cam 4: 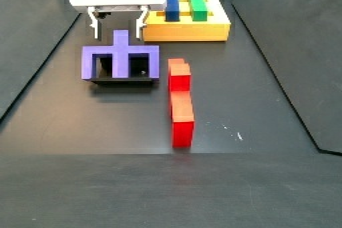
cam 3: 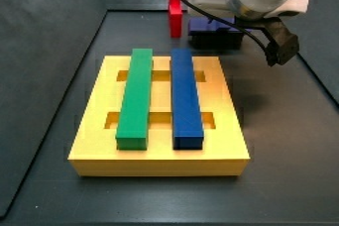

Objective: Pick up the purple object. Move up. Place the purple object on the fixture. Regrasp the purple object. Move to above the board. Insert the purple object.
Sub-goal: Regrasp the purple object.

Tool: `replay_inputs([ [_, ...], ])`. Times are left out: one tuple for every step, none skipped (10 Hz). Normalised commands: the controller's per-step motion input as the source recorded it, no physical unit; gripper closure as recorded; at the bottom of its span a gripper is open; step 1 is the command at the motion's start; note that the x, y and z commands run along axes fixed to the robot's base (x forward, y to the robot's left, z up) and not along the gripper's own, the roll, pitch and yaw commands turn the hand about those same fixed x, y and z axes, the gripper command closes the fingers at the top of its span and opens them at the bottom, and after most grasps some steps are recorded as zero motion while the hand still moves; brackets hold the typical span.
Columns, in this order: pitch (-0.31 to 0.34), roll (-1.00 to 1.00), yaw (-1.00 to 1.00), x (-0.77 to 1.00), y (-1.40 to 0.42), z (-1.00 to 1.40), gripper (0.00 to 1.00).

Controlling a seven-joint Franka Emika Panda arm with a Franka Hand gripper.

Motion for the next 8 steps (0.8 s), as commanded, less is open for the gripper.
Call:
replay_inputs([
  [0.0, 0.15, 0.0, 0.0, 0.0, 0.0, 0.0],
  [0.0, 0.0, 0.0, 0.0, 0.0, 0.0, 0.0],
  [0.0, 0.0, 0.0, 0.0, 0.0, 0.0, 1.0],
  [0.0, 0.0, 0.0, 0.0, 0.0, 0.0, 1.0],
  [0.0, 0.0, 0.0, 0.0, 0.0, 0.0, 1.0],
  [0.0, 0.0, 0.0, 0.0, 0.0, 0.0, 1.0],
  [0.0, 0.0, 0.0, 0.0, 0.0, 0.0, 1.0],
  [0.0, 0.0, 0.0, 0.0, 0.0, 0.0, 1.0],
])
